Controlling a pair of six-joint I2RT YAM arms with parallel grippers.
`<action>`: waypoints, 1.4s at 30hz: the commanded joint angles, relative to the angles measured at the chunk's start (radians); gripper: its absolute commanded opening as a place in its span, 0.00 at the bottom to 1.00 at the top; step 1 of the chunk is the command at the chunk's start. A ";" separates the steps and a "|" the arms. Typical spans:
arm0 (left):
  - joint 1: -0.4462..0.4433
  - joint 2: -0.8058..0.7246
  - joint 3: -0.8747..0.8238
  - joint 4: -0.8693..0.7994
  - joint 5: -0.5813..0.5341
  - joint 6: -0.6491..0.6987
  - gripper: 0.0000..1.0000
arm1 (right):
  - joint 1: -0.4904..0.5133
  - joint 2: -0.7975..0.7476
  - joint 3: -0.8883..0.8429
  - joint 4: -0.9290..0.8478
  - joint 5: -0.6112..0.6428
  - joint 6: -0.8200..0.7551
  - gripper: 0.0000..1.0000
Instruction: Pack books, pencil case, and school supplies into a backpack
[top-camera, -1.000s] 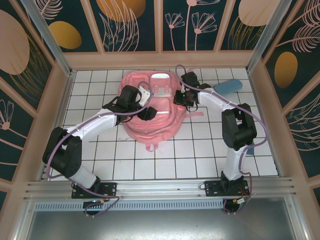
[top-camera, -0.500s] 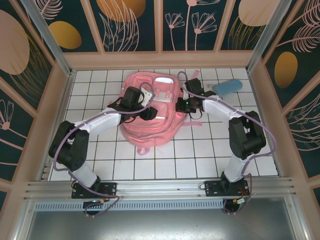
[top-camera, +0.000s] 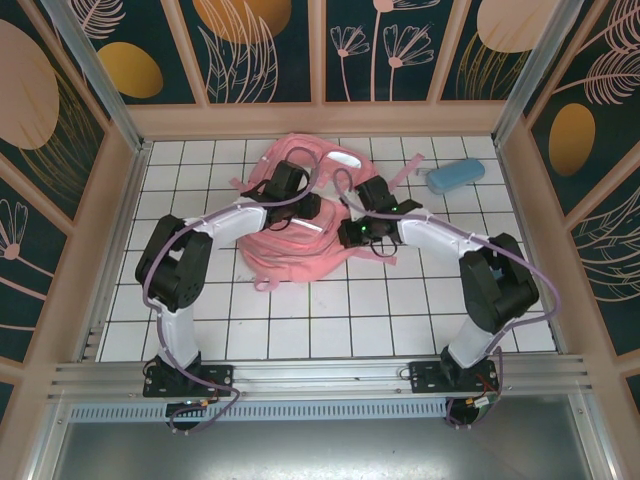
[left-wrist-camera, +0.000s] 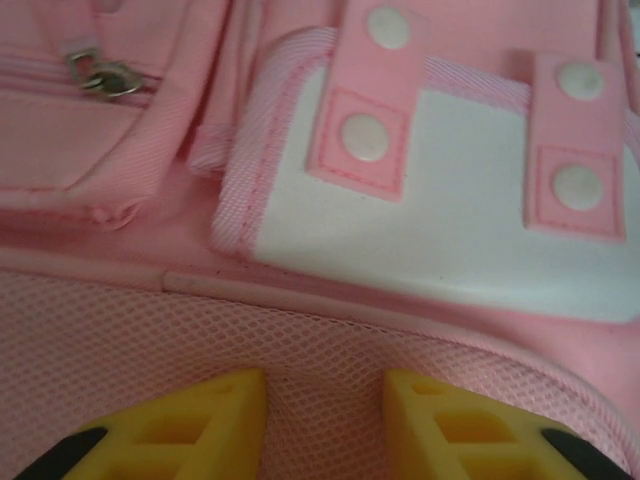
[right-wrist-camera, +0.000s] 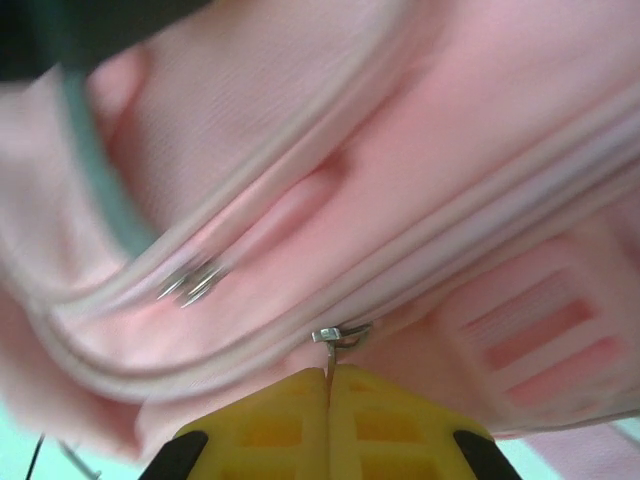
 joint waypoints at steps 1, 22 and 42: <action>-0.008 0.054 0.003 0.002 0.004 -0.089 0.36 | 0.040 -0.052 -0.045 0.090 -0.102 -0.006 0.00; 0.008 -0.278 -0.085 -0.237 0.185 0.629 0.74 | -0.282 -0.076 0.022 0.278 -0.110 0.099 0.00; -0.017 -0.105 0.010 -0.409 0.193 0.844 0.69 | -0.318 -0.052 -0.009 0.228 -0.166 0.167 0.38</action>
